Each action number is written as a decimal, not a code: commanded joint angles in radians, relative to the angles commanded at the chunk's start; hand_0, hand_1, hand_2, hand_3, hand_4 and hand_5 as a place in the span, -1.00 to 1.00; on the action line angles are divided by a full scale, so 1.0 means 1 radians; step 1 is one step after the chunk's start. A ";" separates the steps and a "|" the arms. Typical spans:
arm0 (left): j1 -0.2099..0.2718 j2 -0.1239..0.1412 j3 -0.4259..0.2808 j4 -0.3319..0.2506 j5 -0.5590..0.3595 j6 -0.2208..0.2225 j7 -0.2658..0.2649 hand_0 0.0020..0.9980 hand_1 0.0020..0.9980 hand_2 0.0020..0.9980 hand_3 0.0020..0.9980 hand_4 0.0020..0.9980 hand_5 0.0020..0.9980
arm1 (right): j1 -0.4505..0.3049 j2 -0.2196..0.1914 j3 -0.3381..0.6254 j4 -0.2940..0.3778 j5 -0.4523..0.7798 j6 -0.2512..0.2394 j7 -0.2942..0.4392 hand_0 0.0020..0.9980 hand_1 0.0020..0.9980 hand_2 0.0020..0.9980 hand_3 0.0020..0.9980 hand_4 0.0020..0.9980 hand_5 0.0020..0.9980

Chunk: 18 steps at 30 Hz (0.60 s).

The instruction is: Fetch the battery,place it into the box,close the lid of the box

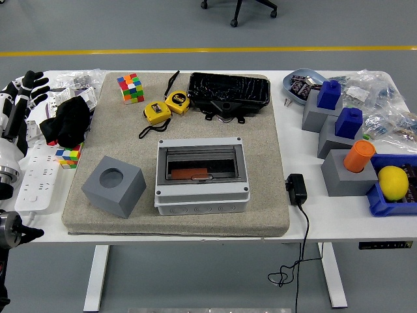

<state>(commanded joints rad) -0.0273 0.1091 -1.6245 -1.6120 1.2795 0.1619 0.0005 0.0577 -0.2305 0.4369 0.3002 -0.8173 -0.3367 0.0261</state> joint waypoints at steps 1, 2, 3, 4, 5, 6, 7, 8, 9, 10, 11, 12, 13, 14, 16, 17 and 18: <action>0.000 0.000 0.000 0.000 0.000 0.000 0.000 0.53 0.51 0.45 0.40 0.94 0.59 | 0.000 0.000 0.000 0.000 0.000 0.000 0.000 0.63 0.61 0.56 0.61 1.00 1.00; -0.001 0.000 -0.001 -0.001 0.001 0.000 0.000 0.53 0.51 0.45 0.40 0.94 0.59 | 0.000 0.000 0.001 0.000 0.000 0.000 0.000 0.63 0.61 0.56 0.61 1.00 1.00; -0.001 0.000 -0.001 -0.001 0.001 0.000 0.000 0.53 0.51 0.45 0.40 0.94 0.59 | 0.000 0.000 0.001 0.000 -0.001 -0.001 0.000 0.63 0.61 0.56 0.61 1.00 1.00; -0.001 -0.001 -0.001 -0.002 0.002 0.000 0.000 0.53 0.51 0.45 0.40 0.94 0.59 | 0.000 0.000 0.002 0.000 0.000 -0.001 0.000 0.63 0.61 0.56 0.61 1.00 1.00; -0.002 -0.001 -0.001 -0.002 0.002 0.000 0.000 0.53 0.51 0.45 0.40 0.94 0.59 | 0.000 0.000 0.002 -0.001 0.001 -0.001 0.000 0.63 0.61 0.56 0.61 1.00 1.00; -0.002 -0.001 -0.002 -0.003 0.003 0.000 0.000 0.53 0.51 0.45 0.40 0.94 0.59 | 0.001 0.000 0.003 0.000 0.000 -0.001 -0.001 0.63 0.61 0.56 0.61 1.00 1.00; -0.002 -0.001 -0.002 -0.003 0.003 0.000 0.000 0.53 0.51 0.46 0.40 0.94 0.59 | 0.001 0.001 0.003 0.000 0.000 -0.001 -0.001 0.63 0.61 0.56 0.61 1.00 1.00; -0.002 -0.001 -0.002 -0.004 0.004 0.000 0.000 0.53 0.51 0.46 0.40 0.94 0.59 | 0.001 0.001 0.004 0.000 -0.001 -0.001 -0.001 0.63 0.61 0.56 0.61 1.00 1.00; -0.002 -0.001 -0.003 -0.005 0.004 0.000 0.000 0.53 0.51 0.46 0.40 0.94 0.59 | 0.001 0.002 0.006 0.000 -0.003 -0.001 -0.001 0.63 0.61 0.56 0.61 1.00 1.00; -0.003 -0.002 -0.004 -0.005 0.004 0.001 0.000 0.53 0.51 0.46 0.40 0.94 0.59 | 0.001 0.002 0.007 0.000 -0.003 0.000 -0.001 0.63 0.61 0.56 0.61 1.00 1.00; -0.003 -0.002 -0.004 -0.005 0.005 0.000 0.000 0.53 0.51 0.46 0.40 0.94 0.59 | 0.001 0.002 0.008 0.000 -0.004 0.000 -0.001 0.63 0.61 0.56 0.61 1.00 1.00; -0.004 -0.002 -0.004 -0.005 0.005 0.000 0.000 0.53 0.51 0.46 0.40 0.94 0.59 | 0.002 0.002 0.008 0.000 -0.004 0.000 -0.002 0.63 0.61 0.56 0.61 1.00 1.00; -0.004 -0.002 -0.004 -0.005 0.005 0.000 0.000 0.53 0.51 0.45 0.40 0.93 0.59 | 0.002 0.002 0.008 0.000 -0.004 0.000 -0.002 0.63 0.61 0.56 0.60 1.00 1.00; -0.004 -0.002 -0.004 -0.005 0.006 0.000 0.000 0.53 0.51 0.45 0.40 0.93 0.59 | 0.002 0.002 0.008 0.000 -0.004 0.000 -0.002 0.63 0.61 0.56 0.60 1.00 1.00; -0.005 -0.002 -0.005 -0.006 0.007 0.001 0.000 0.53 0.51 0.45 0.40 0.93 0.59 | 0.002 0.003 0.009 0.001 -0.005 0.000 -0.002 0.63 0.61 0.56 0.60 1.00 1.00; -0.006 -0.002 -0.005 -0.006 0.007 0.001 0.000 0.53 0.51 0.45 0.40 0.93 0.59 | 0.003 0.002 0.009 0.001 -0.005 0.000 -0.002 0.63 0.61 0.56 0.60 1.00 1.00; -0.006 -0.002 -0.006 -0.006 0.007 0.001 0.000 0.53 0.51 0.45 0.40 0.93 0.59 | 0.003 0.002 0.009 0.001 -0.005 0.000 -0.002 0.63 0.61 0.56 0.60 1.00 1.00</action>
<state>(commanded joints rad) -0.0337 0.1074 -1.6303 -1.6177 1.2869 0.1629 0.0004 0.0610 -0.2285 0.4458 0.3009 -0.8222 -0.3371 0.0239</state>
